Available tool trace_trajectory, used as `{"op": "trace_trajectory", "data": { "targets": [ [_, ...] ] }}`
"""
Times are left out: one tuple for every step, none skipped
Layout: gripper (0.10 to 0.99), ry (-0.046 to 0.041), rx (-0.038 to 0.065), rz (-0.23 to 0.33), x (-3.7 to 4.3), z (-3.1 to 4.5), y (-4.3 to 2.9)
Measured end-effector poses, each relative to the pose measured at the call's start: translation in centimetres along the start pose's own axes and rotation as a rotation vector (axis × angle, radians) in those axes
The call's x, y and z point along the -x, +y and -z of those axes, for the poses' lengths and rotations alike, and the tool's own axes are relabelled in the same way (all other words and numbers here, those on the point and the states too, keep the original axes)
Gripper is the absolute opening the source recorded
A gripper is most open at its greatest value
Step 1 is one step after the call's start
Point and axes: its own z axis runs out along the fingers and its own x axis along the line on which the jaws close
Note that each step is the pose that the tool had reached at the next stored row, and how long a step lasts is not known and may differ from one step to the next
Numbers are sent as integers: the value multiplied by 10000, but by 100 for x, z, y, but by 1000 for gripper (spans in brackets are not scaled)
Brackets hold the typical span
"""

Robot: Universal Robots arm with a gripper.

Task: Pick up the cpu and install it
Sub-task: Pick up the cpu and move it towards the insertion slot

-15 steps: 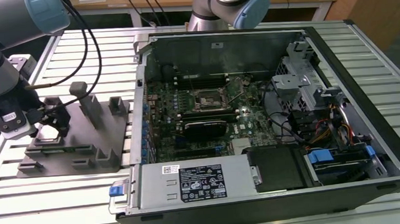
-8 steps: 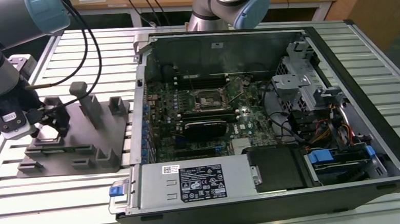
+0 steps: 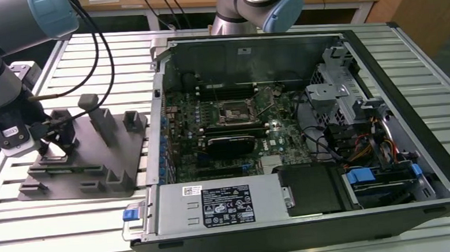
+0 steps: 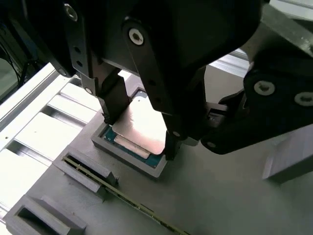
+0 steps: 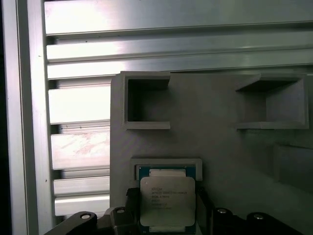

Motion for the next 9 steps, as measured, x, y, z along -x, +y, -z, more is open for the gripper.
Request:
{"op": "trace_trajectory", "data": {
  "targets": [
    [541,0,0,0,0,0,0],
    [541,0,1,0,0,0,0],
    [541,0,1,0,0,0,0],
    [541,-3,3,1,1,3,1],
    [541,-3,5,13,1,8,1],
    [541,-2,8,54,1,10,1],
    [541,2,12,143,1,11,1],
    [541,9,14,254,0,12,1],
    [541,16,15,374,0,13,1]
  ]
}}
